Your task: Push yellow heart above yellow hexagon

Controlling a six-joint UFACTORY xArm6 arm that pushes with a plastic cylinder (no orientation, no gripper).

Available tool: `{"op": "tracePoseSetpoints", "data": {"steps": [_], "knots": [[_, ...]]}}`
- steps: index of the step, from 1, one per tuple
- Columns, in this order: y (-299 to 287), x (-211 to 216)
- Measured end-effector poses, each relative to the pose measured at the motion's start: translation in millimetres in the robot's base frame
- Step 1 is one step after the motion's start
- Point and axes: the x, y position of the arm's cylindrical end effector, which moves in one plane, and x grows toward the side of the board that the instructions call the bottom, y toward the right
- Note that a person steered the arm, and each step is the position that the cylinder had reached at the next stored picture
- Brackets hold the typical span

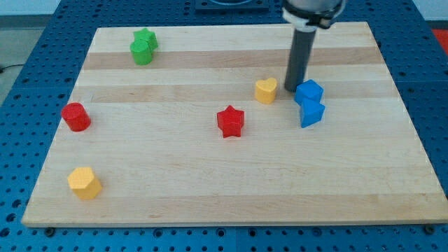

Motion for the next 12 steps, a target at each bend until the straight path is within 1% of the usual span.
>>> {"op": "tracePoseSetpoints", "data": {"steps": [1,2,3,5,6,7,8,9,10,11,12], "knots": [[-98.9,2.2],[-151.4,34.3],[-212.0,17.2],[-245.1,-21.9],[-274.9,3.3],[-274.4,52.5],[-273.9,90.0],[-273.1,96.4],[-299.0,74.6],[-308.1,93.8],[-298.0,137.0]]}}
